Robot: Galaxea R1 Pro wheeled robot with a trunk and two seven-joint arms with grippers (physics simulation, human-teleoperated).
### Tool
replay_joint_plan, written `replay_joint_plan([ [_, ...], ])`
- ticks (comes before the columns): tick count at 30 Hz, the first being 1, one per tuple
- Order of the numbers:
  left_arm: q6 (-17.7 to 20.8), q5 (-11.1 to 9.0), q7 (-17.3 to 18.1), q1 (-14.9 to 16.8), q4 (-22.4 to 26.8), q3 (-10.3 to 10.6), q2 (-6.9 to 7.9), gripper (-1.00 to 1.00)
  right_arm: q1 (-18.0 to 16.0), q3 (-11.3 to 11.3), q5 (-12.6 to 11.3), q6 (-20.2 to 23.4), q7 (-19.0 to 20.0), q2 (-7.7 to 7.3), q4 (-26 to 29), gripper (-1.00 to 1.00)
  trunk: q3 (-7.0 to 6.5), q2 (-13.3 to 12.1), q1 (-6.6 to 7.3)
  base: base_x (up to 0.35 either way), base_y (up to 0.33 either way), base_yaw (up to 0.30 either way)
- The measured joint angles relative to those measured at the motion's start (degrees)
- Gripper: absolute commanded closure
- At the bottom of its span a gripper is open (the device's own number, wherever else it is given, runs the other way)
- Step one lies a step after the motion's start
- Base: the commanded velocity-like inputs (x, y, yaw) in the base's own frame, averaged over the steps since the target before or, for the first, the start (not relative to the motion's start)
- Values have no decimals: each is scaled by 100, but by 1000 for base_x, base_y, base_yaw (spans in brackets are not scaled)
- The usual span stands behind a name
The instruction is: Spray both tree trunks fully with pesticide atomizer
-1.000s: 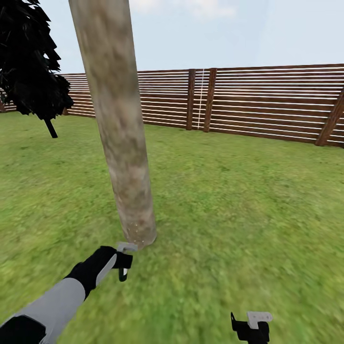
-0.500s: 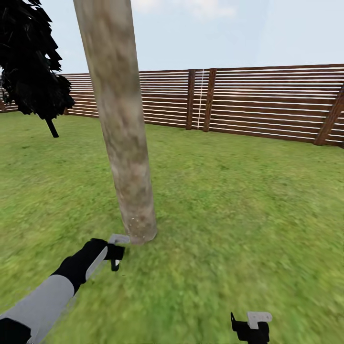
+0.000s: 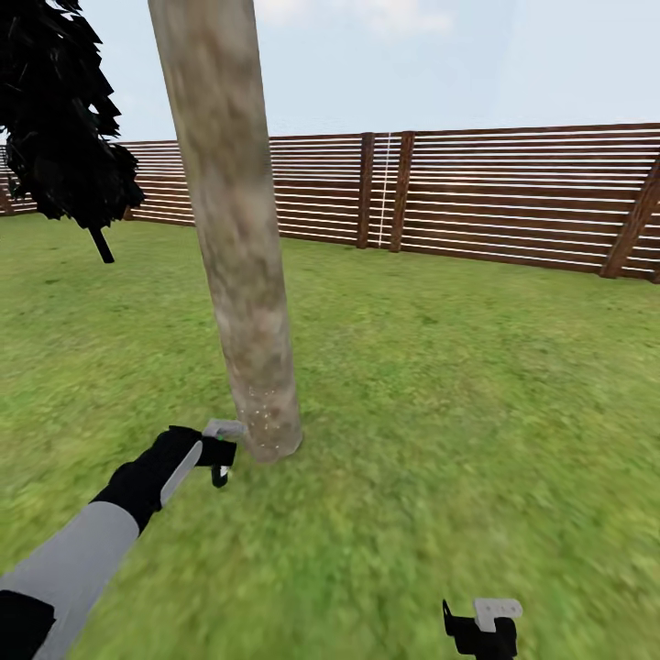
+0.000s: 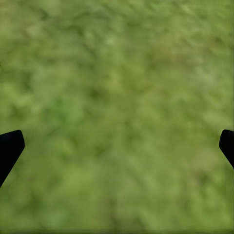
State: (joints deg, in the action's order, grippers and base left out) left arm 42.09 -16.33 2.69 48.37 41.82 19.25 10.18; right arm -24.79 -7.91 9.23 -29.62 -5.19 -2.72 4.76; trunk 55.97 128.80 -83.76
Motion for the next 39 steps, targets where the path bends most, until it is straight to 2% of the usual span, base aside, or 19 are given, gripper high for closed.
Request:
replay_joint_plan([
  [2,28,-105,4,58,10,22,-71,100,0,0,0,0,0,-1,-1,-100,1,0,0,0,0,0],
  [4,144,-123,5,131,18,44,-344,100,0,-1,0,-1,0,-3,-2,-100,0,0,0,0,0,0],
  [5,408,-127,5,212,29,53,-485,100,0,-1,0,0,0,-7,-2,-100,0,0,0,0,0,0],
  [6,607,-39,17,295,41,35,-484,100,0,0,0,0,0,-8,-2,-100,0,0,0,0,0,0],
  [8,724,11,37,445,36,-2,-340,100,0,0,0,0,0,-9,-2,-100,0,0,0,0,0,0],
  [9,744,6,47,488,26,-10,-180,100,0,0,0,0,0,-9,-2,-100,0,0,0,0,0,0],
  [10,761,-63,58,519,15,-12,55,100,0,0,0,0,0,-9,-2,-100,0,0,0,0,0,0],
  [11,769,-49,61,516,12,7,133,100,0,0,0,0,0,-9,-2,-100,1,0,0,0,0,0],
  [13,772,-125,65,496,38,39,86,100,0,1,0,0,0,-9,-6,-100,1,0,0,0,0,0],
  [14,773,-148,65,495,45,46,-23,100,0,0,0,0,0,-9,-8,-100,1,0,0,0,0,0],
  [15,774,-119,60,514,49,50,-244,100,0,6,0,0,0,-9,-10,-100,1,0,0,0,0,0],
  [16,775,-166,59,527,53,48,-339,100,0,7,0,0,0,-9,-10,-100,1,0,0,0,0,0],
  [17,802,-114,57,539,53,37,-369,100,0,8,0,0,0,-9,-10,-100,1,0,0,0,0,0],
  [19,885,-102,55,612,57,6,-334,100,0,9,0,0,0,-9,-10,-100,0,0,0,0,0,0],
  [20,907,-65,57,685,55,-14,-234,100,0,9,0,0,0,-9,-10,-100,0,0,0,0,0,0],
  [22,916,-50,71,738,53,-24,127,100,0,9,0,0,0,-9,-10,-100,1,0,0,0,0,0],
  [25,910,-97,181,743,49,-26,376,100,0,9,0,0,0,-9,-10,-100,1,0,0,0,0,0],
  [31,815,-127,198,649,-116,3,350,100,0,8,0,0,0,-9,-10,-100,1,0,0,46,15,0],
  [39,925,-112,179,865,70,-7,370,100,0,8,0,0,0,-9,-10,-100,1,0,0,183,81,0],
])
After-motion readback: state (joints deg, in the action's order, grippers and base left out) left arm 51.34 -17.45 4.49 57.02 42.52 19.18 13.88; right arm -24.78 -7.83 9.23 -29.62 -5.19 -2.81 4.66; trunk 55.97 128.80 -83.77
